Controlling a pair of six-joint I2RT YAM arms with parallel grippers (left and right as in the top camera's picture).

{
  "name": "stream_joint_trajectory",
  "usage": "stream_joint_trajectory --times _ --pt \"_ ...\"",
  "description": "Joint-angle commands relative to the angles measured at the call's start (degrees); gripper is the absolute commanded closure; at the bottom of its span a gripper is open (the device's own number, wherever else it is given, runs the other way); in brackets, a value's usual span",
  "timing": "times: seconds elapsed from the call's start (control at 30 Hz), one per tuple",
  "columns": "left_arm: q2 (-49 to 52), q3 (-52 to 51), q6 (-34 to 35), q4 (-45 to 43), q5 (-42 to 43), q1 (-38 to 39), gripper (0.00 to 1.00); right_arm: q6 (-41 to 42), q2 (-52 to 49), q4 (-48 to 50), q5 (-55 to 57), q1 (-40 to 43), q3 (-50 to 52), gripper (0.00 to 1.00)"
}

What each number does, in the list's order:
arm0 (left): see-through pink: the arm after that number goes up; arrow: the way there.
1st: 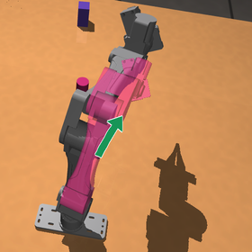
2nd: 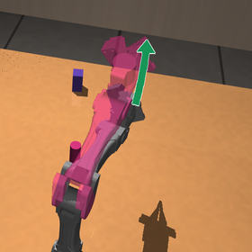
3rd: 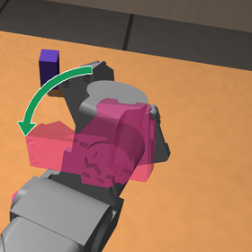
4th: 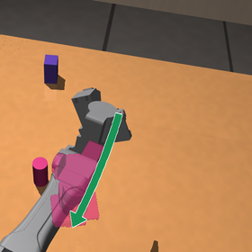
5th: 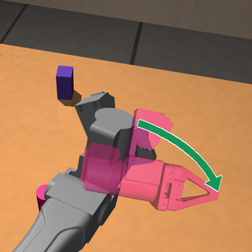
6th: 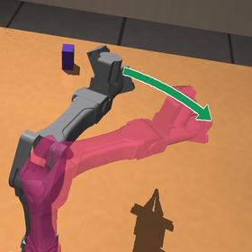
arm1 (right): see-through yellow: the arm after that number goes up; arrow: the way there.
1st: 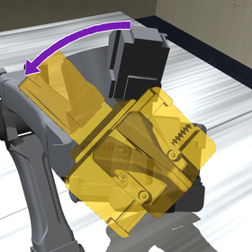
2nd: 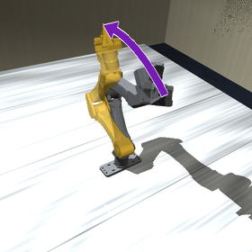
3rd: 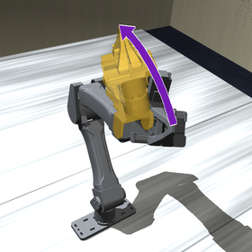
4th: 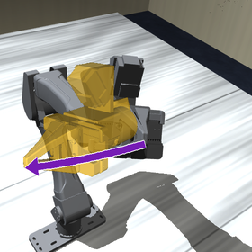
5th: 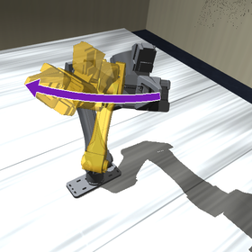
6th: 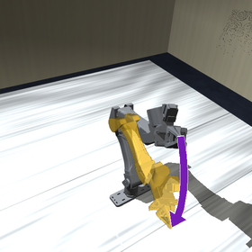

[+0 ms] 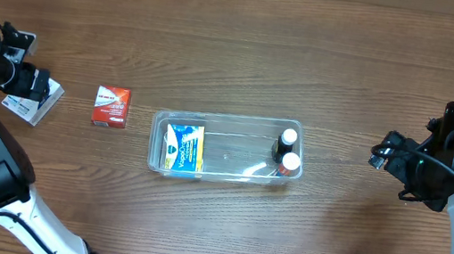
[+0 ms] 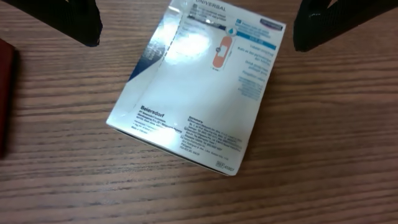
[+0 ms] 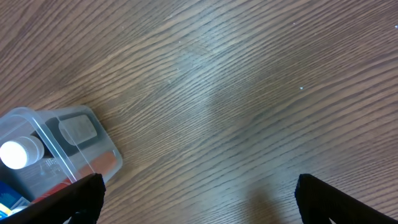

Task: Pack container
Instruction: 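Move the left gripper to the white box and grasp it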

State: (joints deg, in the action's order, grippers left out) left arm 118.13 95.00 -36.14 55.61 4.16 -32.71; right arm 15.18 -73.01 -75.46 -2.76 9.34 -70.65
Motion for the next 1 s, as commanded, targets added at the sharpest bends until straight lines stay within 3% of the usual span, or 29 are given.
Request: stream_joint_trajectory --times 0.0,0.27,0.77,0.97 --pt "2.4 0.0 -2.7 -0.2 1.2 0.3 0.0 -0.3 0.3 0.4 -0.3 0.0 0.2 0.0" --pt "5.4 0.0 -2.7 -2.6 -2.9 0.9 0.0 -0.3 0.3 0.4 -0.3 0.0 0.2 0.0" --pt "8.9 0.0 -3.2 -3.2 -3.0 2.4 0.0 -0.3 0.3 0.3 -0.3 0.0 0.2 0.0" --pt "8.9 0.0 2.2 -3.0 -2.6 2.4 0.13 -0.5 0.3 0.3 -0.3 0.0 0.2 0.0"
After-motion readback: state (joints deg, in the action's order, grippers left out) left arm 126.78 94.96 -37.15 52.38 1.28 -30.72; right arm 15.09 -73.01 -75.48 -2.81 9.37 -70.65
